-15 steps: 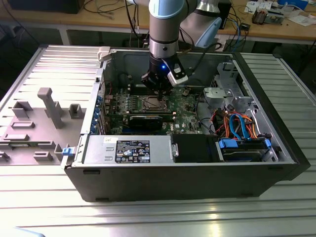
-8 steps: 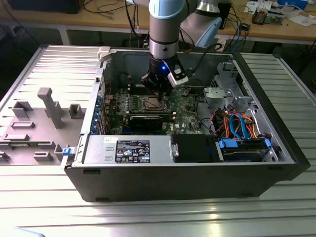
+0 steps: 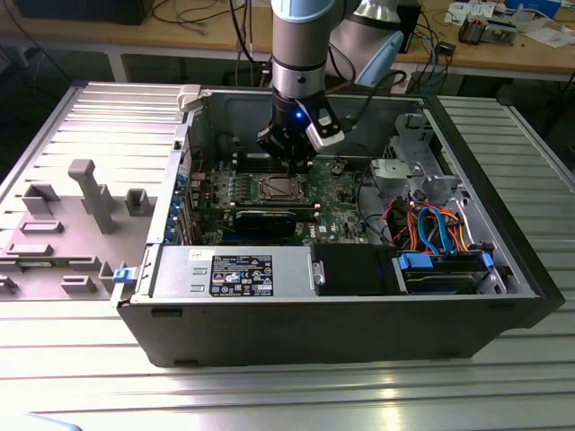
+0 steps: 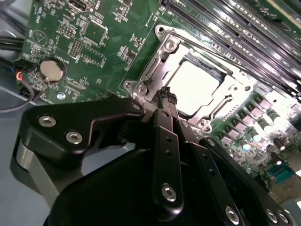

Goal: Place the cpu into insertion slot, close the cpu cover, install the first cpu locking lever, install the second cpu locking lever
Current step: 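Install the second cpu locking lever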

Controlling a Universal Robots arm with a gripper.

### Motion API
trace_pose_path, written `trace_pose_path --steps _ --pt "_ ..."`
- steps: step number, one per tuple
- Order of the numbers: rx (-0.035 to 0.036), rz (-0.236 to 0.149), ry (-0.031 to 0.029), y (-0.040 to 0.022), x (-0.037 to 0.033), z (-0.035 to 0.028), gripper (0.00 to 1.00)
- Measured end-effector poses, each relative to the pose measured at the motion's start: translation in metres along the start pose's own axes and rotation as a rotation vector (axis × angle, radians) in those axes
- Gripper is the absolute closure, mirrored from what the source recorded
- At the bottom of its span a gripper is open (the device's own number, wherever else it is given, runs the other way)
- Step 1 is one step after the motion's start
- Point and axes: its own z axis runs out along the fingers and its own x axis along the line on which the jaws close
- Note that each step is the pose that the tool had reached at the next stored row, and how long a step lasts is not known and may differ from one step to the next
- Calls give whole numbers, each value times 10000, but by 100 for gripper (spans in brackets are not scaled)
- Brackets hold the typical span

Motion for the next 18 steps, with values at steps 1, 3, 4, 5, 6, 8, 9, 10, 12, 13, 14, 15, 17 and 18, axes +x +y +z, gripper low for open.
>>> trace_pose_path --steps 1,3,4,5,6,8,9,10,12,13,14,15,17,18 --pt "1 0 0 0 0 -11 89" --pt "16 -2 -3 1 -2 -15 89" --pt "21 -2 -1 0 -1 -16 89" --pt "24 -2 0 -4 -1 -17 89" --pt "24 -1 0 -9 0 -17 89" --pt "25 -1 0 -41 0 -17 89" --pt "25 -1 -1 -53 0 -18 89" --pt "25 0 -1 -54 1 -17 89" --pt "26 -1 0 -55 1 -18 89" --pt "26 -1 0 -55 1 -18 89" --pt "26 -1 0 -55 1 -18 89" --pt "26 0 0 -55 1 -18 89" --pt "25 -1 0 -56 1 -18 89" --pt "25 -1 0 -56 1 -18 89"
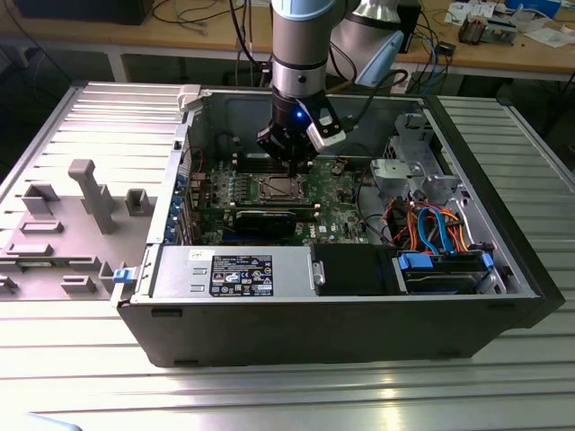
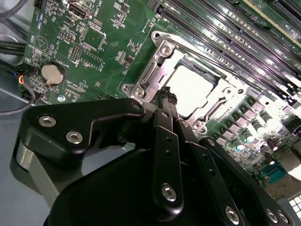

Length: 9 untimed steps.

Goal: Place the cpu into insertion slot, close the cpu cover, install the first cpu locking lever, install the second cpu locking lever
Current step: 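Install the second cpu locking lever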

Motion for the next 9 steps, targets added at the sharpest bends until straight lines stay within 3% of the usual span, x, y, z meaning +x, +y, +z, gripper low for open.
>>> trace_pose_path --steps 9 --pt "0 0 0 -3 0 0 89"
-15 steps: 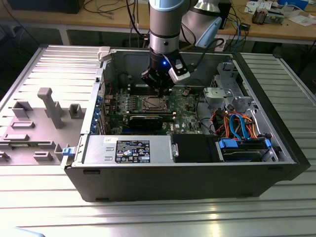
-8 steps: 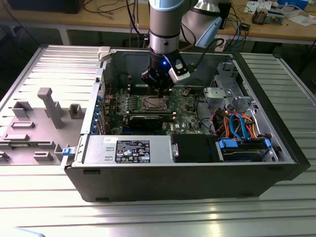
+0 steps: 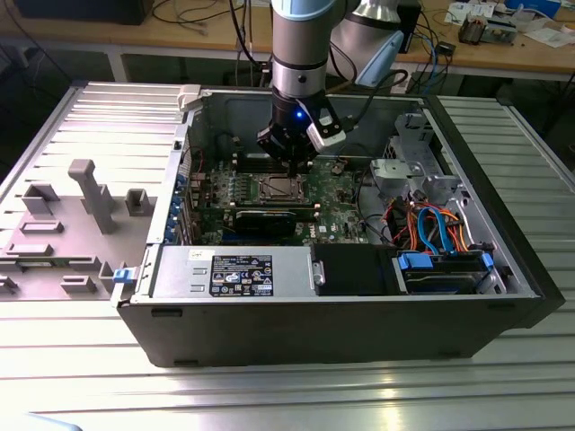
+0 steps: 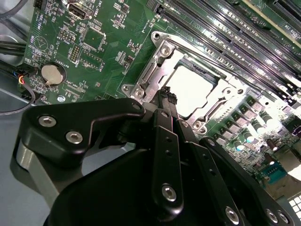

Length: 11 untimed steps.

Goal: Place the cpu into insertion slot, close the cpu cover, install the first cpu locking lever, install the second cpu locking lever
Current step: 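Install the second cpu locking lever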

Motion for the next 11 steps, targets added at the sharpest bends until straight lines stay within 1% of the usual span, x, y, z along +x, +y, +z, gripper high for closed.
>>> trace_pose_path --steps 3,6,8,9,11 --pt "0 -1 0 -3 0 0 89" --pt "0 0 0 -28 1 -1 89" --pt "1 0 1 -33 1 -3 89" --pt "3 1 1 -34 1 -13 89" --pt "9 0 2 -32 -1 -64 89"
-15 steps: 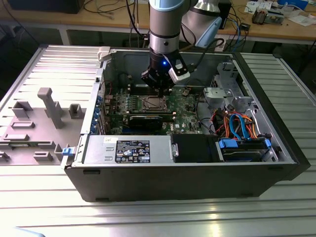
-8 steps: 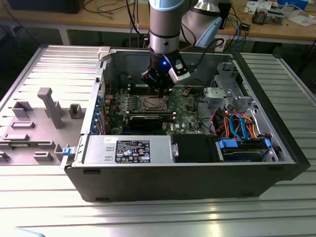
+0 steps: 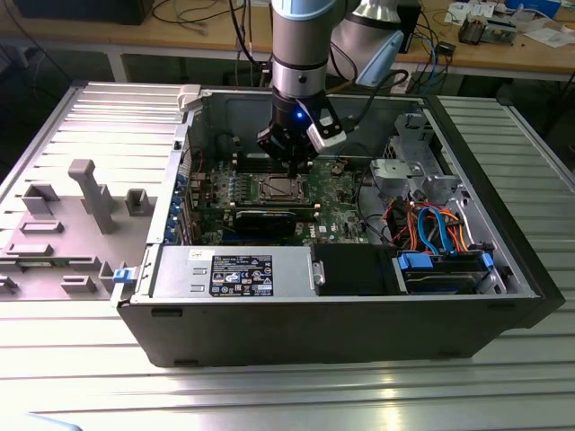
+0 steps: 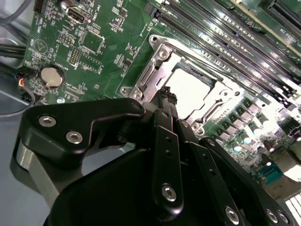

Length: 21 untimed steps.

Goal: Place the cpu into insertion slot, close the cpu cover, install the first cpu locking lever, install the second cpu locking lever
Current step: 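Install the second cpu locking lever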

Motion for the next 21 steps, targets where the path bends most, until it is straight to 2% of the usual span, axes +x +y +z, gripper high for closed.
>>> trace_pose_path --steps 3,9,14,21 --pt "-3 -3 -2 -5 -3 -50 89" --pt "-4 -1 -1 -129 1 -56 89" --pt "-5 0 -1 -203 3 -58 89" --pt "-5 0 -2 -237 4 -59 89"
